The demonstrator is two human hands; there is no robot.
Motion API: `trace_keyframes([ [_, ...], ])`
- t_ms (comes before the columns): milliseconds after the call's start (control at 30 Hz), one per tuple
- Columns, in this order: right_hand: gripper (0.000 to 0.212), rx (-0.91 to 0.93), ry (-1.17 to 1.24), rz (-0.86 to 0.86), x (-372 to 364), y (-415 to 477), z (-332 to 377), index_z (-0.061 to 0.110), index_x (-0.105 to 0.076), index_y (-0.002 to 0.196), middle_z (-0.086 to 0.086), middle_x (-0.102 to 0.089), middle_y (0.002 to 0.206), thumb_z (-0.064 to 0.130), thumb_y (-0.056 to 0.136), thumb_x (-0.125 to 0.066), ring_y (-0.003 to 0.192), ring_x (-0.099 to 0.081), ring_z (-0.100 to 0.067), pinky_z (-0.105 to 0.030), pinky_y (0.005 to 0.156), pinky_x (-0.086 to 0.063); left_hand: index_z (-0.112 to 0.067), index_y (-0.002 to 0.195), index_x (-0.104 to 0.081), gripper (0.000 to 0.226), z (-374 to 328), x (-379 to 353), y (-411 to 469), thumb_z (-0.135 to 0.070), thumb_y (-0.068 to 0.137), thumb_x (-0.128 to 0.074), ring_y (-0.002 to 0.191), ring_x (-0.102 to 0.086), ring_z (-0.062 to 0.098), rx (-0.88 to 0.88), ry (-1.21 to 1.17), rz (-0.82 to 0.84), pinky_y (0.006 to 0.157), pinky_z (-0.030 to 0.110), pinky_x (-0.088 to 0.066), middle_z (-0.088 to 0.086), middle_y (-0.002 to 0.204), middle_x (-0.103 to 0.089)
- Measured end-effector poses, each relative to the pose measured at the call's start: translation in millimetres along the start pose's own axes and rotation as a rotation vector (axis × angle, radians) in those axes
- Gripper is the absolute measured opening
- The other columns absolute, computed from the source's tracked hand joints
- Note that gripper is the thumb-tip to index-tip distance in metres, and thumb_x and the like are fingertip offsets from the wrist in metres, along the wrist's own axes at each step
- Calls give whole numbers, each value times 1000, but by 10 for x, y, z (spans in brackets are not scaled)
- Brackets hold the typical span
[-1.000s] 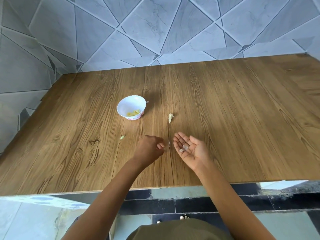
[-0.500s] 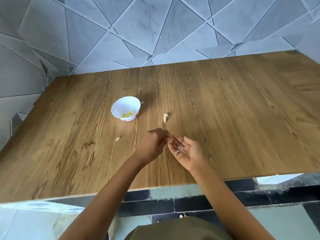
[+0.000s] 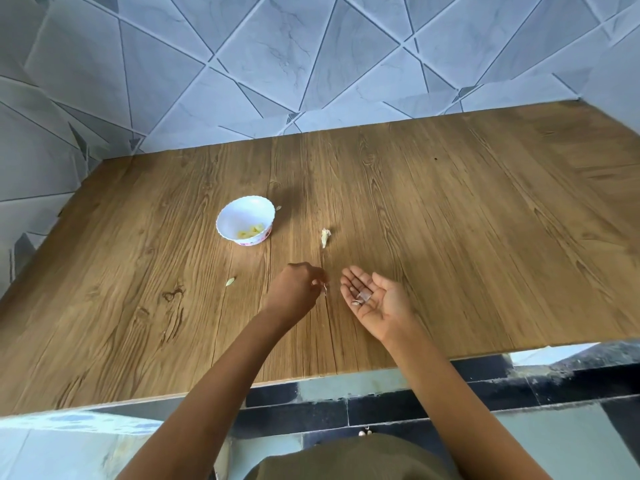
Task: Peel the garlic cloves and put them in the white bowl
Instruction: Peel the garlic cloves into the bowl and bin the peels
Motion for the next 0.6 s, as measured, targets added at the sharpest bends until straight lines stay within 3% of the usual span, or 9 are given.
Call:
trace_keyframes([
  [100, 36, 0, -3, -3, -2, 17, 4, -7, -60, 104, -19, -65, 99, 17, 100, -34, 96, -61, -27, -37, 82, -47, -19, 103, -68, 19, -3, -49, 10, -15, 94, -51, 84, -65, 17, -75, 201, 76, 74, 35, -55, 1, 100, -67],
  [267, 36, -3, -12, -2, -22, 29, -5, -6, -61, 100, -18, -65, 100, 17, 101, -33, 96, -60, -27, -37, 90, -45, -14, 98, -56, 19, -8, -112, 6, -18, 98, -38, 74, -60, 19, -147, 435, 13, 56, 29, -46, 1, 93, -59],
  [333, 36, -7, -22, -1, -33, 25, -20, -5, -61, 98, -19, -65, 99, 17, 101, -34, 96, -60, -27, -37, 90, -45, -11, 101, -55, 21, 22, -92, 10, -20, 99, -36, 78, -60, 21, -108, 347, 0, 59, 30, -47, 4, 96, -59],
  [467, 35, -14, -32, 1, -75, 30, -43, -5, -61, 96, -19, -66, 93, 17, 100, -34, 93, -62, -27, -36, 85, -49, -4, 97, -62, 12, -47, 91, 34, -7, 93, -51, 80, -60, 23, -110, -113, -97, 67, 38, -49, 8, 92, -63],
  [600, 43, -19, -2, -6, -106, 55, -100, -4, -67, 77, -14, -67, 70, 16, 99, -36, 73, -63, -22, -34, 84, -49, -14, 107, -70, 23, -196, 156, 5, -9, 91, -54, 88, -61, 19, -192, -68, 50, 74, 40, -51, 3, 98, -64],
])
Point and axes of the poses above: each hand's wrist, its own y-axis towards the middle knuckle, its own x-axis out of the back of the hand, z = x × y, the point moved 2 cm from there along y, towards the middle knuckle
